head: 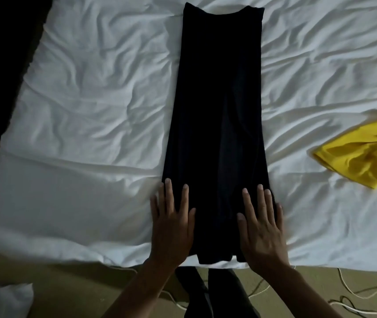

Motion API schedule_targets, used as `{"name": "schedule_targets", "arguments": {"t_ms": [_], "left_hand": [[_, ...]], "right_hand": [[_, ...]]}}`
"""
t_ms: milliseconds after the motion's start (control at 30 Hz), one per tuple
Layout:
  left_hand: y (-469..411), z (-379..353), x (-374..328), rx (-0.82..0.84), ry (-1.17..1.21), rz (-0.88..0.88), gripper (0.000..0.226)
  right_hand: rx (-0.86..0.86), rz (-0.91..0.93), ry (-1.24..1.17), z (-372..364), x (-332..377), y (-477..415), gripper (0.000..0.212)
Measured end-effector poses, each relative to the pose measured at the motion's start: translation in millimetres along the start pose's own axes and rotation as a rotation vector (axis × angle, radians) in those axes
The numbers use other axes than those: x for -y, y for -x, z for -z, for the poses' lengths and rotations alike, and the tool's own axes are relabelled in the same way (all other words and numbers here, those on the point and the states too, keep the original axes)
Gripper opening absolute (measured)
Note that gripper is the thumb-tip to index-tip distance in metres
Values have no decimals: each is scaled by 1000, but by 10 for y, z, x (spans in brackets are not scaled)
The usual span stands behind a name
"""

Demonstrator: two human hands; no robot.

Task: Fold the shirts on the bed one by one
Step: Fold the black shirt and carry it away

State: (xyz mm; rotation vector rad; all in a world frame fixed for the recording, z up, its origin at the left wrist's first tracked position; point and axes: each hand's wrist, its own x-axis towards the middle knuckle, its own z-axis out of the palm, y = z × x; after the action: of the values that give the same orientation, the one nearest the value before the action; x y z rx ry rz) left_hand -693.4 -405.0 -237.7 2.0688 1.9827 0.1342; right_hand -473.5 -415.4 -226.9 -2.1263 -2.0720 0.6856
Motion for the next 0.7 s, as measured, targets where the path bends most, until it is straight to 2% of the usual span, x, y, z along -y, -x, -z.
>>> {"name": "schedule_targets", "arguments": {"t_ms": [67,133,233,333,433,533,633,700], "left_hand": [[201,67,17,-58,47,-86,53],[368,148,74,-47,88,-255,56],[422,213,199,88,16,-423,83],[324,228,282,186,-168,-486,103],[214,238,347,223,-235,-547,103],[79,235,383,115,-196,-608,71],[-119,357,354,54,-32,-612,50],[-248,522,326,109,147,-539,48]], "right_hand": [[-35,51,-63,58,-30,187,65],[-13,186,-9,106,-84,337,77],[53,388,200,105,-190,407,109],[82,421,362,89,-292,311,121],[62,441,368,101,-327,222,109],[-35,495,282,147,-322,187,78],[-104,535,181,247,-312,82,61],[-138,521,87,371,-270,-13,58]]}}
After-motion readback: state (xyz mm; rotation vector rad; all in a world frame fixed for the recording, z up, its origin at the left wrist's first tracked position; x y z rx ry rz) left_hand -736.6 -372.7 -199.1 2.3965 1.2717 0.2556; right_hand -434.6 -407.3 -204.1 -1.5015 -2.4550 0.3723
